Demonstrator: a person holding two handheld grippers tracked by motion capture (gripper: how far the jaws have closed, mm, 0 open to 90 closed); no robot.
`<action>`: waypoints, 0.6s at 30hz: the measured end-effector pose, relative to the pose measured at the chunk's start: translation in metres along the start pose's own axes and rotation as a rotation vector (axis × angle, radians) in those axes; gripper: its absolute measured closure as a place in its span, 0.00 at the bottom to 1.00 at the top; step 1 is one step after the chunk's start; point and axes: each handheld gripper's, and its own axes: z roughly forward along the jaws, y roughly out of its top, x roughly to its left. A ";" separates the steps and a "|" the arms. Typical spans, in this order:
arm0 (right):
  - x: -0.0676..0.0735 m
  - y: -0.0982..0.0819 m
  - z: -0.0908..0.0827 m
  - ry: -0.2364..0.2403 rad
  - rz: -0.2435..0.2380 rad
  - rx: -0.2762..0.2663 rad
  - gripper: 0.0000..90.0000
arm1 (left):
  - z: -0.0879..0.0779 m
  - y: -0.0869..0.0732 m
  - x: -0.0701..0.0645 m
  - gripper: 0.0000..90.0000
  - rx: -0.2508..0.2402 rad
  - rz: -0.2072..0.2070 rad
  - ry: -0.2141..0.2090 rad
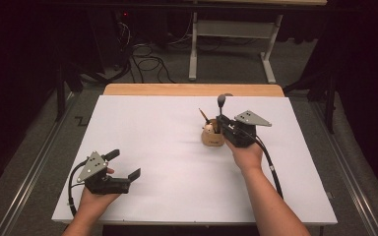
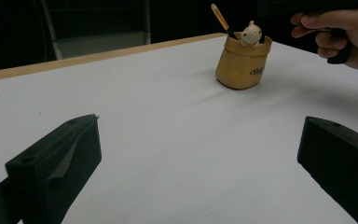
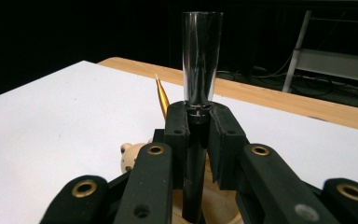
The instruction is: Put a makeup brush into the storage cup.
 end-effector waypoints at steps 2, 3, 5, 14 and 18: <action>-0.001 -0.002 0.000 0.000 -0.001 0.000 0.89 | 0.000 0.000 0.000 0.00 0.001 0.000 -0.001; -0.001 -0.003 0.000 0.000 0.006 0.004 0.89 | 0.000 0.000 0.000 0.00 0.000 -0.001 -0.001; -0.001 -0.004 0.001 -0.001 0.005 0.011 0.89 | 0.000 0.000 0.000 0.00 0.000 -0.001 -0.001; -0.002 -0.009 0.002 -0.001 0.009 0.025 0.89 | 0.001 0.000 0.000 0.01 0.001 -0.001 -0.006; -0.003 -0.013 0.003 -0.002 0.007 0.038 0.89 | 0.001 0.000 0.000 0.01 0.007 0.005 -0.006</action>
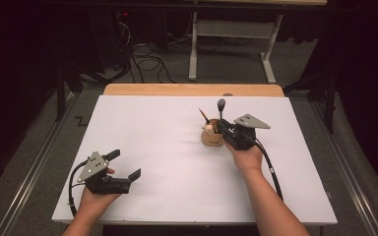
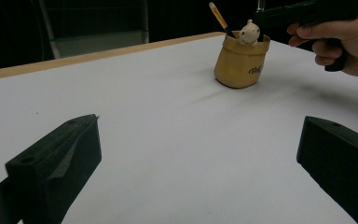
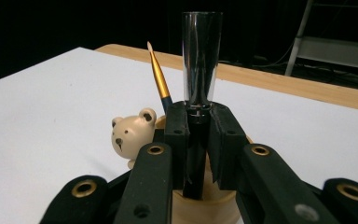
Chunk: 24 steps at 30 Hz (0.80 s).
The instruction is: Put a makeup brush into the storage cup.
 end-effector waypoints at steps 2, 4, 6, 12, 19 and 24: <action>0.000 -0.002 0.000 -0.001 0.008 0.007 0.89 | 0.000 0.000 0.000 0.01 0.000 0.000 0.000; -0.001 -0.003 0.000 0.000 0.003 0.010 0.89 | 0.000 0.000 0.000 0.01 -0.002 0.000 -0.001; -0.001 -0.004 0.000 0.000 0.008 0.011 0.89 | 0.000 0.000 0.000 0.01 0.001 0.001 -0.001; -0.001 -0.004 0.001 0.001 0.002 0.016 0.85 | 0.001 0.000 0.000 0.01 0.001 0.003 -0.002; -0.005 -0.003 -0.004 -0.014 0.025 0.010 0.74 | 0.001 0.000 -0.001 0.01 0.003 0.004 -0.003; -0.005 -0.001 -0.007 -0.016 0.022 0.004 0.74 | 0.001 0.000 -0.001 0.01 0.001 0.003 -0.004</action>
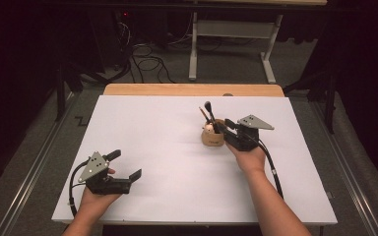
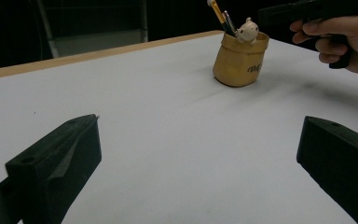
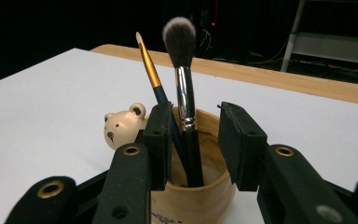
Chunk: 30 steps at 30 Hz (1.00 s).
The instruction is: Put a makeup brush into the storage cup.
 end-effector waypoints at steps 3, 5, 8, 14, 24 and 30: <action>0.000 0.000 -0.001 0.002 0.001 0.000 0.74 | 0.000 0.000 0.000 0.01 0.001 0.000 0.001; 0.000 0.001 -0.002 0.001 0.001 0.002 0.74 | 0.000 0.000 0.000 0.01 0.001 0.001 0.000; 0.001 0.001 -0.004 0.005 -0.001 0.006 0.73 | 0.000 0.000 0.000 0.01 0.001 -0.001 -0.001; 0.005 -0.002 -0.012 0.024 -0.011 0.002 0.64 | 0.000 0.000 0.000 0.01 0.005 0.001 -0.003; 0.009 -0.009 -0.033 0.024 -0.025 -0.023 0.49 | 0.001 0.000 -0.001 0.01 0.009 0.001 -0.005; 0.013 -0.013 -0.040 0.044 -0.037 -0.014 0.46 | 0.001 -0.001 -0.002 0.01 0.007 -0.004 -0.006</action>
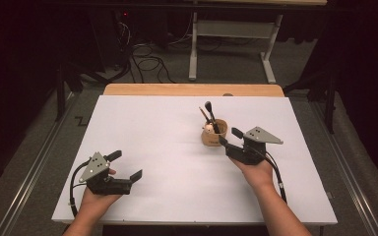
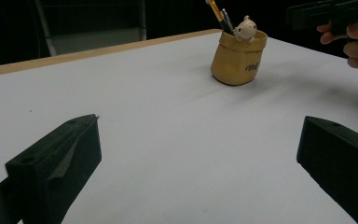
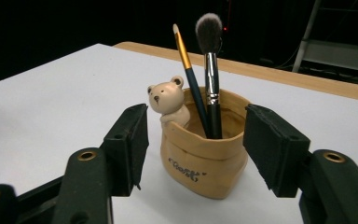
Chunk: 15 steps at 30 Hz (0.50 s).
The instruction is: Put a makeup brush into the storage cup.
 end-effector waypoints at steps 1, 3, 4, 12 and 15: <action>0.001 -0.001 -0.001 0.003 -0.005 -0.003 0.45 | 0.000 0.000 0.000 0.01 0.000 -0.001 0.000; 0.002 -0.001 -0.003 0.010 -0.005 -0.003 0.43 | 0.000 0.000 0.000 0.01 0.000 -0.001 0.001; 0.003 -0.002 -0.004 0.015 -0.003 -0.004 0.42 | 0.000 0.000 0.000 0.01 0.000 -0.001 0.001; 0.005 -0.003 -0.011 0.028 -0.011 -0.027 0.27 | 0.000 0.000 0.000 0.01 0.002 -0.003 0.003; 0.006 -0.003 -0.015 0.035 -0.004 -0.028 0.18 | 0.001 -0.001 0.000 0.01 0.001 -0.002 0.003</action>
